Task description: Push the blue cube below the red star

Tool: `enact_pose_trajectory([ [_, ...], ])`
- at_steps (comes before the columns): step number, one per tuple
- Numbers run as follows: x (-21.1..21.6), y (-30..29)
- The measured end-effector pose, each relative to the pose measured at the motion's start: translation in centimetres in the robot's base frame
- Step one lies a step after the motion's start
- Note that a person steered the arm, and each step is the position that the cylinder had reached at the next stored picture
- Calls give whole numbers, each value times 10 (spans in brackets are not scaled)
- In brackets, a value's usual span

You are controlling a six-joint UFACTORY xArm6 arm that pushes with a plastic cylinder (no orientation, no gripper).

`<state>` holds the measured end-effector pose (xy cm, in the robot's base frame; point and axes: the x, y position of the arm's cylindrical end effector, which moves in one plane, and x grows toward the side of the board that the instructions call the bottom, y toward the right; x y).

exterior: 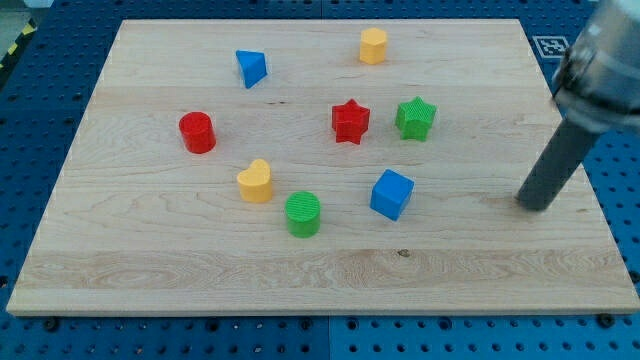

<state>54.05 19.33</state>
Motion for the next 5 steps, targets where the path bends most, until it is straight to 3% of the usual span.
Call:
enact_pose_trajectory([
  [1,24,-59],
  [2,23,-71],
  [3,9,-118],
  [5,4,-129],
])
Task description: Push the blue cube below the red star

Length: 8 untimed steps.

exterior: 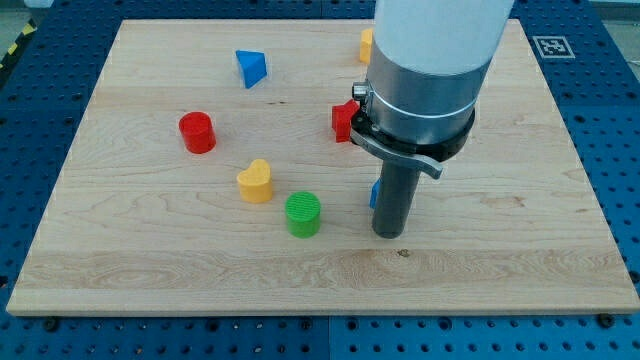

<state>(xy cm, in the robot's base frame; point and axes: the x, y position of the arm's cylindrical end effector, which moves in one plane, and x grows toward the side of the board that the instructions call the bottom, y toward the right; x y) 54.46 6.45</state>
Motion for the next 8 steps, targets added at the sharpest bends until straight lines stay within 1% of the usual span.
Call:
enact_pose_trajectory([
  [1,0,11],
  [2,-6,43],
  [3,-12,51],
  [4,-12,25],
  [5,-20,-19],
  [6,-31,-43],
  [7,-32,-42],
  [8,-33,-22],
])
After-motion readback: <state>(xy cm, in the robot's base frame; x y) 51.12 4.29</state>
